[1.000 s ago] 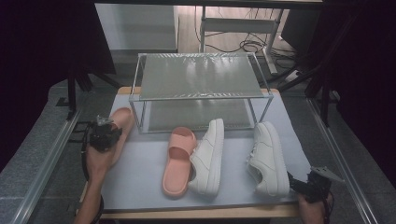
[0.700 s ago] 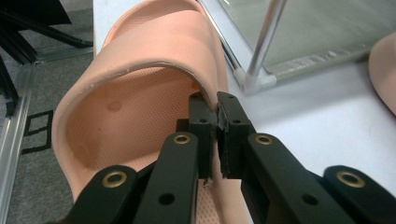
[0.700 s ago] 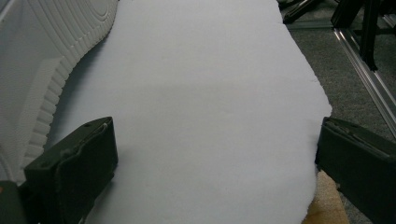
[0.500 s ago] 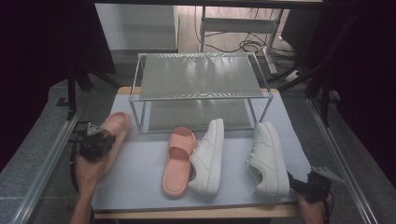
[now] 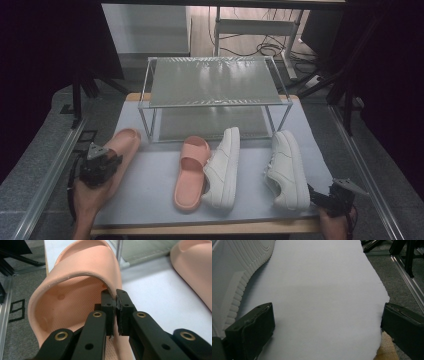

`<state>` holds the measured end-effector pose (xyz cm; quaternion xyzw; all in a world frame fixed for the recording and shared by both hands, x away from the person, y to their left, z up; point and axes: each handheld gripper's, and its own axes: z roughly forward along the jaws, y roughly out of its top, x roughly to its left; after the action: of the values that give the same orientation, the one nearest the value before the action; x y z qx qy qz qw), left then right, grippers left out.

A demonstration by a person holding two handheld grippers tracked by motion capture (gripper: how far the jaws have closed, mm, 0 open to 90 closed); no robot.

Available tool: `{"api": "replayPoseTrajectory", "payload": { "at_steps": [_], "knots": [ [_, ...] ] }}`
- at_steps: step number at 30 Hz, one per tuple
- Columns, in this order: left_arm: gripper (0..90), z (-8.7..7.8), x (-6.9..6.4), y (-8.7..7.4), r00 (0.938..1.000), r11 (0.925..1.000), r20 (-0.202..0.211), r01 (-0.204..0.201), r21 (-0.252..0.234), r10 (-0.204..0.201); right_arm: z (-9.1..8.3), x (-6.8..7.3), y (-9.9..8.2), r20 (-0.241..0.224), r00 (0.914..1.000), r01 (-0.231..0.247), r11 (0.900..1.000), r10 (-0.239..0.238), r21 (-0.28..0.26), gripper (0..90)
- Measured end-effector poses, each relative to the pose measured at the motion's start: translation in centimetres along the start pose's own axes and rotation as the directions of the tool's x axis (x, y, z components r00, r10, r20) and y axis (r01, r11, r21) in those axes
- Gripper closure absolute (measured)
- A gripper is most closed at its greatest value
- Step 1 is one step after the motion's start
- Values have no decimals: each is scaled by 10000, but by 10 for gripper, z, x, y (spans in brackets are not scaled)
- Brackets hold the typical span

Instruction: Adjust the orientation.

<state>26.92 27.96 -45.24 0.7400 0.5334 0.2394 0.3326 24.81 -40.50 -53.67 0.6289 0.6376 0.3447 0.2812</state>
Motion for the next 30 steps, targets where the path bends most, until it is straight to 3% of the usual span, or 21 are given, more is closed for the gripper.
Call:
{"api": "replayPoseTrajectory", "payload": {
  "at_steps": [12,20,25,30],
  "knots": [
    [857,-13,-24,-10,9980,9988,410,-481,-61,483,0,0,0,-2,10000,-19,10000,19,-4,0],
    [857,-15,-39,-9,9947,9964,590,-835,-138,842,0,0,0,-6,10000,-35,10000,35,1,0],
    [857,-9,-53,-4,9908,9944,859,-1027,-249,1045,0,0,0,-7,10000,-36,10000,36,3,0],
    [857,1,-63,3,9903,9947,976,-952,-389,986,0,0,0,-12,10000,-39,10000,39,-5,0]
  ]
}}
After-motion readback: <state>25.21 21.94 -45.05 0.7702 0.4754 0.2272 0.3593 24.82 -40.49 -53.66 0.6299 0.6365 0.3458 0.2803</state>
